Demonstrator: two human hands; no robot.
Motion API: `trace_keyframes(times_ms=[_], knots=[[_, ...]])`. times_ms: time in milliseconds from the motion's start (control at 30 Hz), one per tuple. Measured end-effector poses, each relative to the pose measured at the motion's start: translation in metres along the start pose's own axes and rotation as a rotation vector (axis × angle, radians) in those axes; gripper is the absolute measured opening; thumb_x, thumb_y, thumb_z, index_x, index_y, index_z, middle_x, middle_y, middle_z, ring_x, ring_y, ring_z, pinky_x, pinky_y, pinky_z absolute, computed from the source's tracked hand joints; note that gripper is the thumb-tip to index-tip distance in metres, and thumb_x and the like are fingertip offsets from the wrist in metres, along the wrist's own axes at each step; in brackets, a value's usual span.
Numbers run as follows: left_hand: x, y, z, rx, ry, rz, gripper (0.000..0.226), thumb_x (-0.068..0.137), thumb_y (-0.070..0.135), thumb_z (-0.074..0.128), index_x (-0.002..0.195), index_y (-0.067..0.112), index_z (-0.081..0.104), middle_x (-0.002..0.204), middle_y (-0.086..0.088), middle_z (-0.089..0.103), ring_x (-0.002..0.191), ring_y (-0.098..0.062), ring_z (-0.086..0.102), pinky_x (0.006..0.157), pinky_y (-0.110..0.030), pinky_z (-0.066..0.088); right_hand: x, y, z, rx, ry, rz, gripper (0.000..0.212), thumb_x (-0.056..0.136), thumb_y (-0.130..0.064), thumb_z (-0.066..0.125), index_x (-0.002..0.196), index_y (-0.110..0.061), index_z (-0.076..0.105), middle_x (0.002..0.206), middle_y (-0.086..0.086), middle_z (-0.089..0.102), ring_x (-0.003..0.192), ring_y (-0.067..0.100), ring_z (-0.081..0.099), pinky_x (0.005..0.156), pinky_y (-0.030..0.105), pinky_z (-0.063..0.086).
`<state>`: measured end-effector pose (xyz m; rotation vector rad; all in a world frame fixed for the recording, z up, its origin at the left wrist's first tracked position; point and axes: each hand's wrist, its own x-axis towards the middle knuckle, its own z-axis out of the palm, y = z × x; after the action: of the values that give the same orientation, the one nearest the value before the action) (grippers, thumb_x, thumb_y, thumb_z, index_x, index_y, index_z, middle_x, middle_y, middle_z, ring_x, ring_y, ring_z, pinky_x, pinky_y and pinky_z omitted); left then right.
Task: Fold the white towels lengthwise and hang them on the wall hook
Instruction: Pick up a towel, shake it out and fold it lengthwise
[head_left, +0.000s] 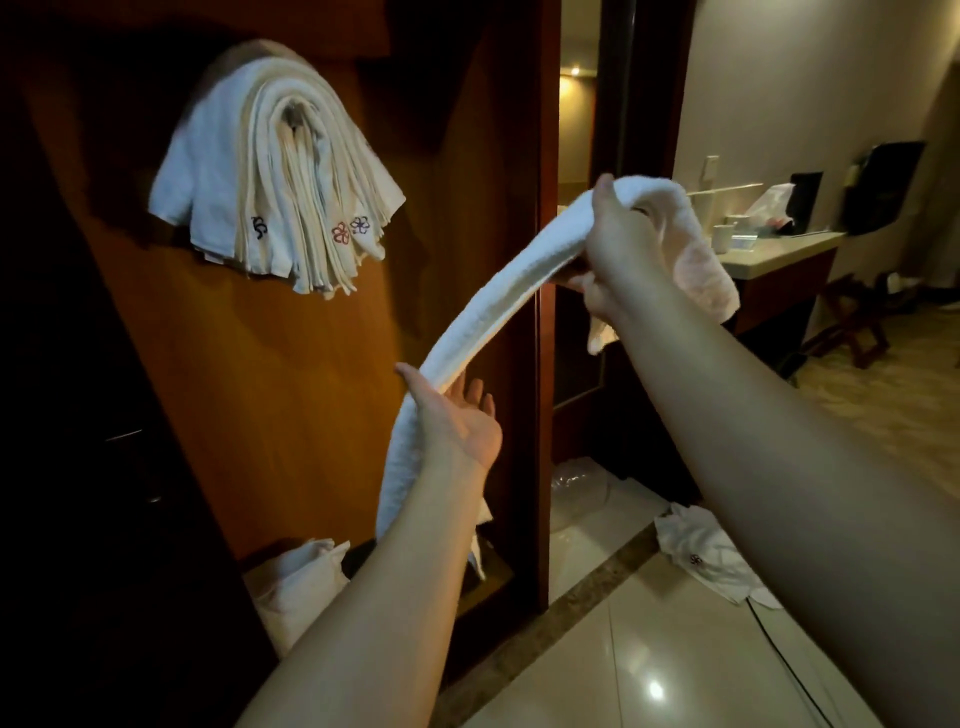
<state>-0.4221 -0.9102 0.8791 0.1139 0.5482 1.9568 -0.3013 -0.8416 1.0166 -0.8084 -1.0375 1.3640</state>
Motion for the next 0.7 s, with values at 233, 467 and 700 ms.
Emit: trace_keyframes(times_ms=[233, 467, 700], knots=[[0.012, 0.029, 0.027, -0.149, 0.162, 0.027, 0.042, 0.084, 0.029, 0.079, 0.116, 0.012, 0.059, 0.109, -0.010, 0.070, 0.091, -0.021, 0.069, 0.062, -0.026, 0.052, 0.028, 0.040, -0.036, -0.008, 0.116, 0.056, 0.067, 0.100, -0.055, 0.050, 0.150, -0.013, 0.037, 0.130, 0.005, 0.059, 0.120, 0.026, 0.057, 0.100, 0.043, 0.049], [0.033, 0.027, 0.045, 0.043, 0.401, -0.010, 0.039, 0.078, 0.031, 0.077, 0.106, 0.017, 0.053, 0.108, -0.009, 0.061, 0.093, -0.018, 0.062, 0.079, -0.031, 0.053, 0.059, 0.062, -0.070, -0.044, 0.193, 0.045, 0.062, 0.101, -0.053, 0.049, 0.147, -0.012, 0.041, 0.097, -0.008, 0.058, 0.111, 0.022, 0.060, 0.106, 0.050, 0.048], [0.048, 0.028, 0.048, 0.104, 0.276, 0.010, 0.032, 0.092, 0.027, 0.063, 0.121, 0.016, 0.054, 0.118, -0.016, 0.063, 0.101, -0.030, 0.066, 0.091, -0.045, 0.057, 0.079, 0.065, -0.079, -0.007, 0.278, 0.111, 0.063, 0.099, -0.049, 0.055, 0.149, -0.015, 0.038, 0.116, -0.001, 0.056, 0.119, 0.024, 0.056, 0.106, 0.048, 0.048]])
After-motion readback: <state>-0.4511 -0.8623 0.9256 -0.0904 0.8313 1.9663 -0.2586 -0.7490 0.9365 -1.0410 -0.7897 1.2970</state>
